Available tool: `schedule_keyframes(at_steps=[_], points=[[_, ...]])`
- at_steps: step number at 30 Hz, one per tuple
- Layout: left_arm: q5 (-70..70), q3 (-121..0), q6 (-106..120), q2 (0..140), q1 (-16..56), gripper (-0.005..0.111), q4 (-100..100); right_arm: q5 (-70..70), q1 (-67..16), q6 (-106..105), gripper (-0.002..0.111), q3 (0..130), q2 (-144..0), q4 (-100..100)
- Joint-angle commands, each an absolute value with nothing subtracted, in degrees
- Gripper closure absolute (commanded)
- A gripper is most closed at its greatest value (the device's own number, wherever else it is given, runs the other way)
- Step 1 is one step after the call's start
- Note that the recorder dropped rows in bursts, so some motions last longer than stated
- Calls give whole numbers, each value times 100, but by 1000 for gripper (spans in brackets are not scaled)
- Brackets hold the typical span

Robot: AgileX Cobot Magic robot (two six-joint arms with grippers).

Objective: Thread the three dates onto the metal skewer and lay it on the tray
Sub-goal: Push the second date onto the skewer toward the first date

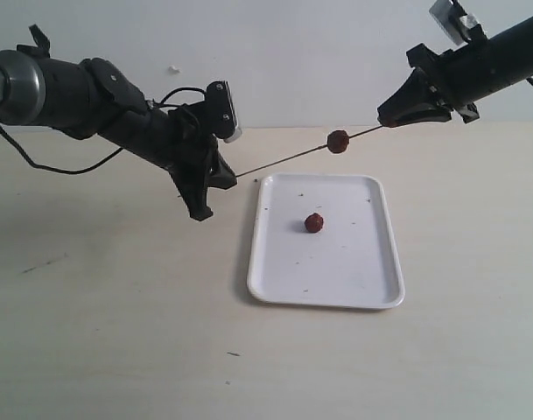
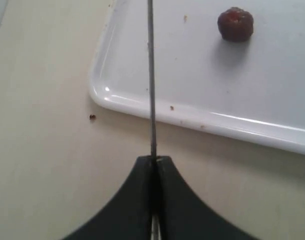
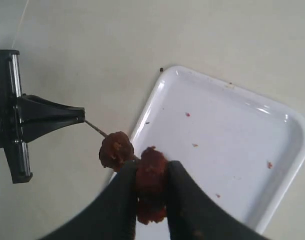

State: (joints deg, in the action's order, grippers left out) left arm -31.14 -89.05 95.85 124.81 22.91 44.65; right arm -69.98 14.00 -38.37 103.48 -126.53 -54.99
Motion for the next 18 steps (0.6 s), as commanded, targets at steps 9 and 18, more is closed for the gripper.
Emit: schedule_keyframes(at_steps=[9,18], points=[[-3170,-8882,9375,12427,2310,107,4743,-6996,1574,-3980,88,10392,-12680,-5881],[-3157,-8882,9424,12427,2310,107,5224,-6647,1563,-3998,88,10392,-12891,-6596]])
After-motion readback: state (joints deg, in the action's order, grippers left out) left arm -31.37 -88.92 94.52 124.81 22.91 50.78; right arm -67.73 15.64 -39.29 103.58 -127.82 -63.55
